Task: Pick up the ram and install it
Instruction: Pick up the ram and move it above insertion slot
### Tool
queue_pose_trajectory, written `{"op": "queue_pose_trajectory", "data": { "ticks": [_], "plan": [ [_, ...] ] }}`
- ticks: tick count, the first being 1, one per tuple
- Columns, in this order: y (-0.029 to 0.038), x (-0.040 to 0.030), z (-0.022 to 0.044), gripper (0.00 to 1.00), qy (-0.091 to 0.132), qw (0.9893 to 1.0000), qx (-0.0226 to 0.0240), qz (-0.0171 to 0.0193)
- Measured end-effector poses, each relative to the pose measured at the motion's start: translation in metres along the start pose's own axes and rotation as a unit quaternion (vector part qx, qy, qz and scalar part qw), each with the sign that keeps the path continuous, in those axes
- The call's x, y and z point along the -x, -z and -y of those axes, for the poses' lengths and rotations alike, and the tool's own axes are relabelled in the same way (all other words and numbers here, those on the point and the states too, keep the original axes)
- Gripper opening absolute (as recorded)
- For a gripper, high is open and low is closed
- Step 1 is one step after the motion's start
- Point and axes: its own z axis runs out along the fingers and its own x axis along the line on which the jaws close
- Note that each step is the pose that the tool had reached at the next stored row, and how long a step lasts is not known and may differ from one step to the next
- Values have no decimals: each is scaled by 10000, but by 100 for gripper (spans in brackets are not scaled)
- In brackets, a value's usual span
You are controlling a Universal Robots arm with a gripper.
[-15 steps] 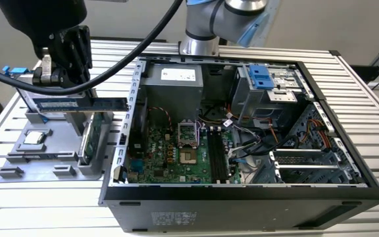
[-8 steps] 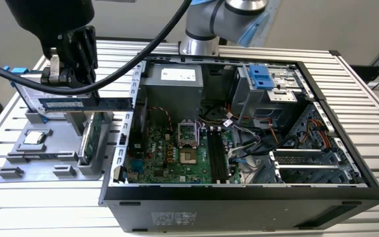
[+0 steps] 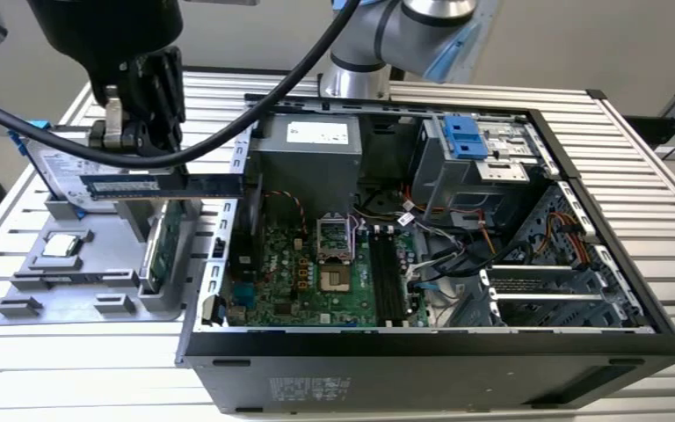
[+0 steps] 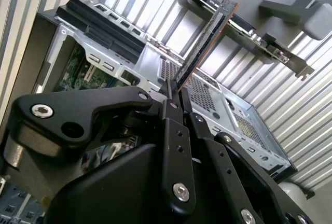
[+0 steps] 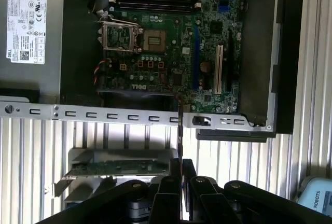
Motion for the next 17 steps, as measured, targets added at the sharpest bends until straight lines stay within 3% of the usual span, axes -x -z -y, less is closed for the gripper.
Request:
{"op": "queue_pose_trajectory", "data": {
  "ticks": [17],
  "plan": [
    [-6,4,-181,0,0,10000,0,0]
  ]
}}
